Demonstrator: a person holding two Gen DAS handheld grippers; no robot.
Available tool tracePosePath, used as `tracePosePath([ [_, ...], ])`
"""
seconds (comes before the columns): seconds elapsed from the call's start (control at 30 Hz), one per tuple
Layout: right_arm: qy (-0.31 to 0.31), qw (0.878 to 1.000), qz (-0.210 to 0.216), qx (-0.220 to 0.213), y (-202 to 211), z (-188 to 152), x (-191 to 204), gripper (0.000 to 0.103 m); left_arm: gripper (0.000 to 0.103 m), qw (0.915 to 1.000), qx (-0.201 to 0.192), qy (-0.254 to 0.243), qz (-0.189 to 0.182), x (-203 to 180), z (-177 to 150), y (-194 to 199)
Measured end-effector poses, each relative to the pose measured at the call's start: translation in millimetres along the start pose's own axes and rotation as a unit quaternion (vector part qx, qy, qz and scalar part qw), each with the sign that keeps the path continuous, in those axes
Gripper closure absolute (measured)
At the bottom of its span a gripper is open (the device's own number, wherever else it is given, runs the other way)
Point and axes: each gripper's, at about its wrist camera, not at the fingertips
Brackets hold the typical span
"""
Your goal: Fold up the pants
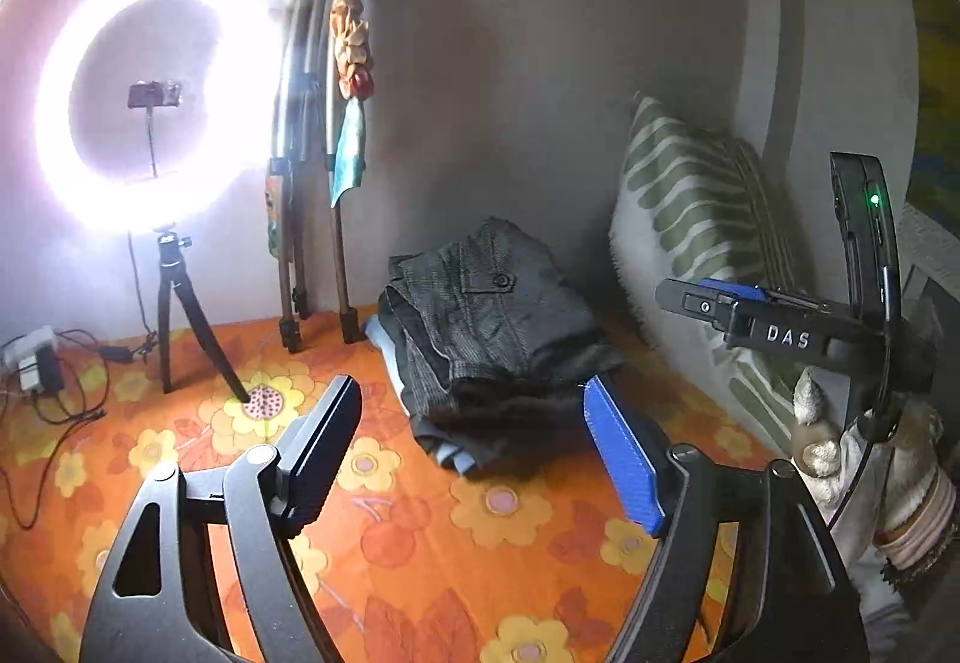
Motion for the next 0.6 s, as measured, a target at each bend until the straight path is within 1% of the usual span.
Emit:
tracePosePath([
  [0.03,0.013,1.0,-0.012,-0.002,10,-3,9,0.037,0.026,1.0,-0.001,-0.002,-0.001,0,-2,8],
  [0.07,0.018,1.0,-0.015,-0.005,16,-6,15,0.033,0.026,1.0,-0.003,-0.004,-0.001,-1,-4,14],
  [0.13,0.021,1.0,-0.012,-0.01,30,-14,27,0.029,0.023,0.9999,-0.008,-0.01,0.002,-2,-9,27],
  [0.3,0.017,1.0,-0.019,-0.009,51,-36,49,0.025,0.022,0.9999,0.0,-0.003,0.014,6,-24,51],
  [0.33,0.016,1.0,-0.022,-0.008,53,-39,52,0.022,0.022,0.9998,0.004,-0.002,0.017,8,-27,55],
  [0.37,0.017,0.999,-0.031,-0.006,56,-44,58,0.02,0.022,0.9998,0.006,-0.002,0.02,9,-31,58],
  [0.5,0.03,0.998,-0.063,-0.011,69,-56,71,0.02,0.022,0.9995,0.008,-0.001,0.029,17,-46,69],
  [0.57,0.022,0.997,-0.066,-0.011,74,-60,73,0.015,0.022,0.9994,0.013,0.009,0.031,22,-53,72],
  [0.6,0.016,0.998,-0.068,-0.011,76,-63,74,0.015,0.022,0.9993,0.015,0.013,0.03,25,-56,73],
])
Point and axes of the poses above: each gripper's, at about its wrist camera, not at the fingertips, and y roughly against the way its jaws point, x to its left, z to its top, and after that the axes turned 8 degrees about y, right-handed
